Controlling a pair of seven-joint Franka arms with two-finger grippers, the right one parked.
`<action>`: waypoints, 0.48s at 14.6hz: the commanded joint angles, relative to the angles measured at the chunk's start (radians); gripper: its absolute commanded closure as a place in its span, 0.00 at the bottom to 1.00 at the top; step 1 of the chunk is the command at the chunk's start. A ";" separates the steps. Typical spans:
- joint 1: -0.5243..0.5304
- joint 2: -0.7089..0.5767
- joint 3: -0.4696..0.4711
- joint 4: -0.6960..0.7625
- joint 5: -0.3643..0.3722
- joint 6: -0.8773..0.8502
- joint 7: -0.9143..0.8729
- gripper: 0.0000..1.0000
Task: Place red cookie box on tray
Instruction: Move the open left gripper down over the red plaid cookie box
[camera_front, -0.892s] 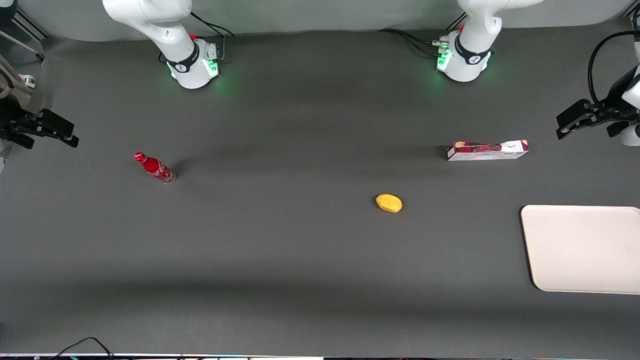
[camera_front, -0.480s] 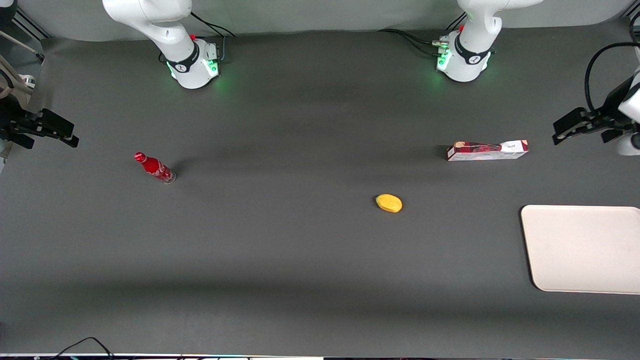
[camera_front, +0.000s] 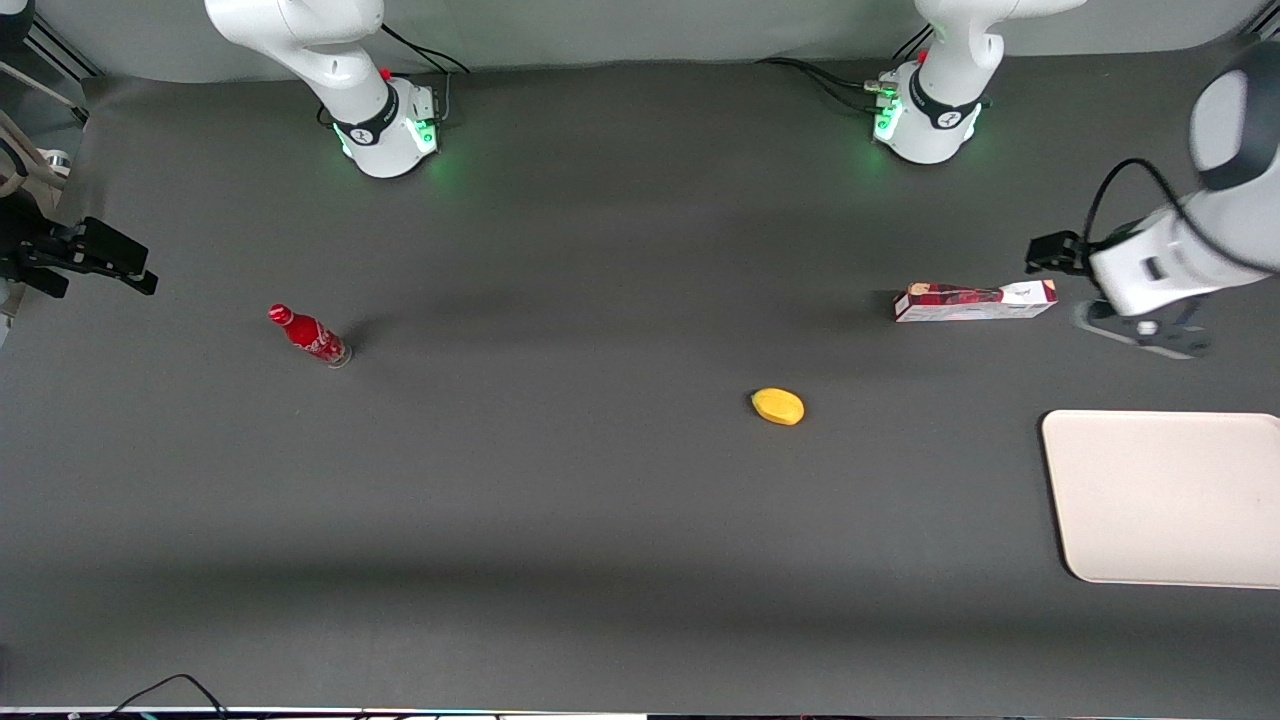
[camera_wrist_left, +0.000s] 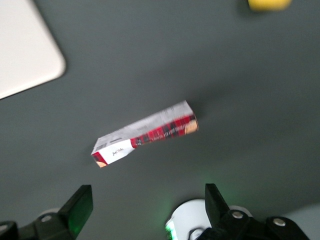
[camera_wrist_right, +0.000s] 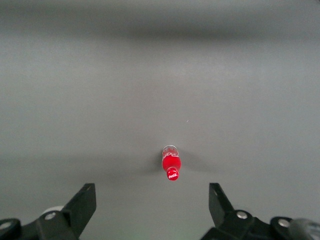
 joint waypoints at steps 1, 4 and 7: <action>-0.004 -0.037 -0.003 -0.181 0.036 0.087 0.278 0.00; 0.002 -0.096 0.000 -0.388 0.035 0.288 0.550 0.00; 0.004 -0.152 0.006 -0.598 0.033 0.548 0.682 0.00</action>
